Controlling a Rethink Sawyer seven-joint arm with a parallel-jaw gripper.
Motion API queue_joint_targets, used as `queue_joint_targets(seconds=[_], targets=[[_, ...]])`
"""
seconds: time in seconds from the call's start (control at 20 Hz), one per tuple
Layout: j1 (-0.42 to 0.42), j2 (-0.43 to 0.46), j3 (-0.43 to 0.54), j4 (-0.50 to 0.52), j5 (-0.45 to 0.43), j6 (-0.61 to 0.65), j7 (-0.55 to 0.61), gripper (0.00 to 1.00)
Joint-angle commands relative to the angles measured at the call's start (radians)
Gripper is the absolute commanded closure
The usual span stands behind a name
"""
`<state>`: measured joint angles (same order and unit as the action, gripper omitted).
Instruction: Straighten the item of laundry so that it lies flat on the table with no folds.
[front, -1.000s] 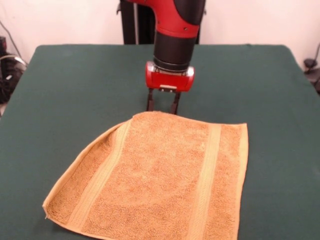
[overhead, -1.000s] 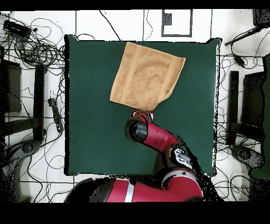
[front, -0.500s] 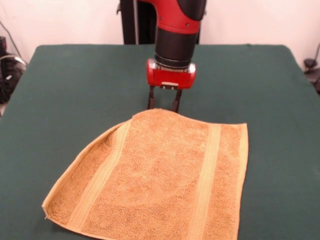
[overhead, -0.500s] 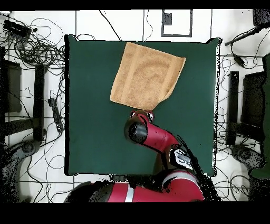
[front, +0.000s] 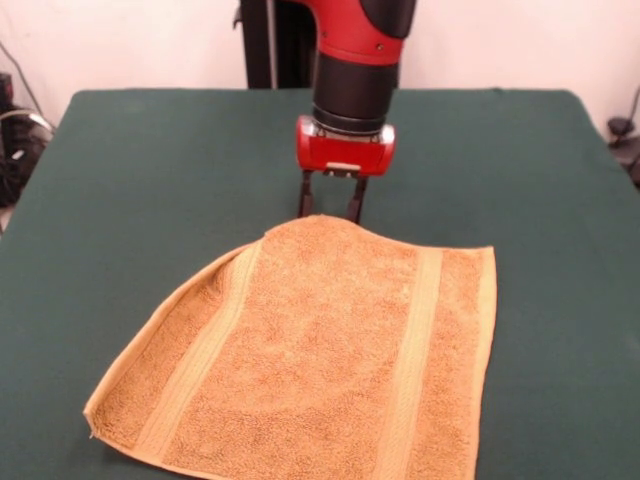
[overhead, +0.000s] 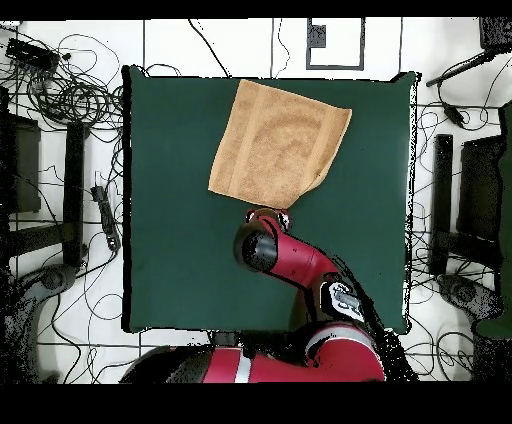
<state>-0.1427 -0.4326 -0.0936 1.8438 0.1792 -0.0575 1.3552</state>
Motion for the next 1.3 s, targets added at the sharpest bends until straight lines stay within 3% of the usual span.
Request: queue_joint_targets(seconds=[0.05, 0.75, 1.3], targets=[[0.034, 0.016, 0.114, 0.054, -0.008, 0.006, 0.233, 0.0], [0.079, -0.013, 0.071, 0.028, 0.022, 0.077, 0.222, 0.0], [0.135, 0.01, 0.018, -0.145, 0.048, 0.202, 0.172, 0.0]])
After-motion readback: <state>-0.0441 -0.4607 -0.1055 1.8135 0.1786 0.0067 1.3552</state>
